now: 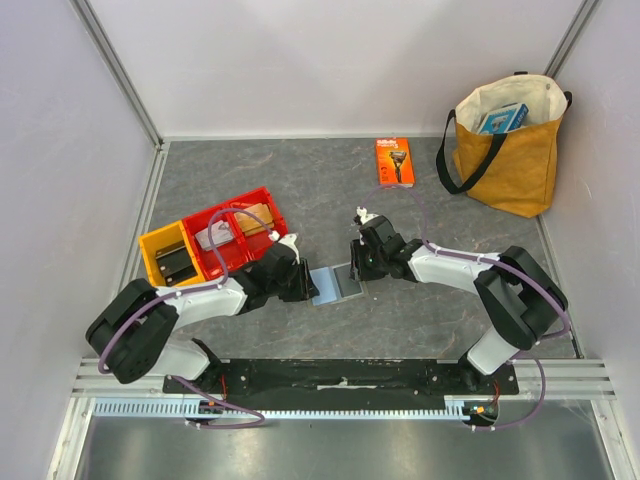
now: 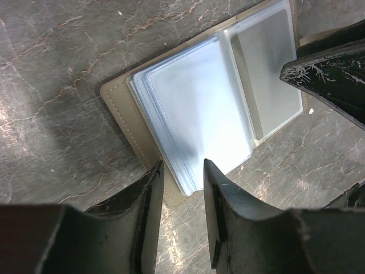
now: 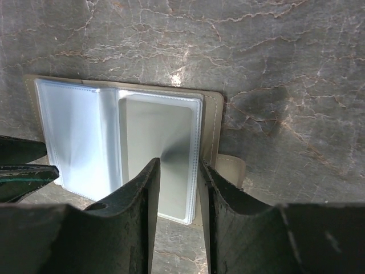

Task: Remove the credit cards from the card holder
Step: Remove the credit card from the card holder.

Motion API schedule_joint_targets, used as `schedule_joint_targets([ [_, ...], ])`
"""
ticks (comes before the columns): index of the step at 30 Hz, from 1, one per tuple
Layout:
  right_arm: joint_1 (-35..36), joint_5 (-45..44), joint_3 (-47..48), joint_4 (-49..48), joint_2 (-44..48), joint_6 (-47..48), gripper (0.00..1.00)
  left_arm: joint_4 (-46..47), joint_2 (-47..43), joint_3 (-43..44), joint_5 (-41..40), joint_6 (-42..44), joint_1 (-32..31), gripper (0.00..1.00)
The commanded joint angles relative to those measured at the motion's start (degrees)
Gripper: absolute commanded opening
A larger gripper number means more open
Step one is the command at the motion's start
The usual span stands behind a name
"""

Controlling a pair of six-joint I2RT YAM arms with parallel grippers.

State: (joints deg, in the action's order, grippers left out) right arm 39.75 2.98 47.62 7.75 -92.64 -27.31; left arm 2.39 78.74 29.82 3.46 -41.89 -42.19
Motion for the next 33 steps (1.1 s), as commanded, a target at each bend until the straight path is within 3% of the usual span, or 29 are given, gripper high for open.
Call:
schedule_joint_targets([
  [1, 0.16, 0.88, -0.59, -1.33, -0.35, 0.68, 0.37, -0.19, 1.68, -0.21, -1.00, -1.62, -0.52, 0.40],
  [5, 0.16, 1.85, -0.68, -1.33, 1.32, 0.85, 0.32, -1.42, 2.29, 0.58, -1.44, -1.35, -0.87, 0.38],
  [12, 0.15, 2.29, 0.37, 0.69, 5.27, 0.94, 0.33, -2.04, 2.30, 1.64, -1.88, -1.00, -1.66, 0.37],
  [22, 0.24, 3.26, 1.16, 2.27, 6.51, 1.38, 0.40, -2.04, 1.59, 1.64, -2.41, -0.83, -2.36, 0.37],
  [30, 0.33, 1.33, 0.81, 2.71, 6.33, 2.00, 0.58, -3.62, 0.98, 1.82, -2.50, -0.83, -2.28, 0.37],
  [33, 0.24, -0.08, 0.72, 2.62, 5.72, 2.61, 0.59, -4.15, 0.19, 2.43, -2.23, -0.83, -2.54, 0.37],
])
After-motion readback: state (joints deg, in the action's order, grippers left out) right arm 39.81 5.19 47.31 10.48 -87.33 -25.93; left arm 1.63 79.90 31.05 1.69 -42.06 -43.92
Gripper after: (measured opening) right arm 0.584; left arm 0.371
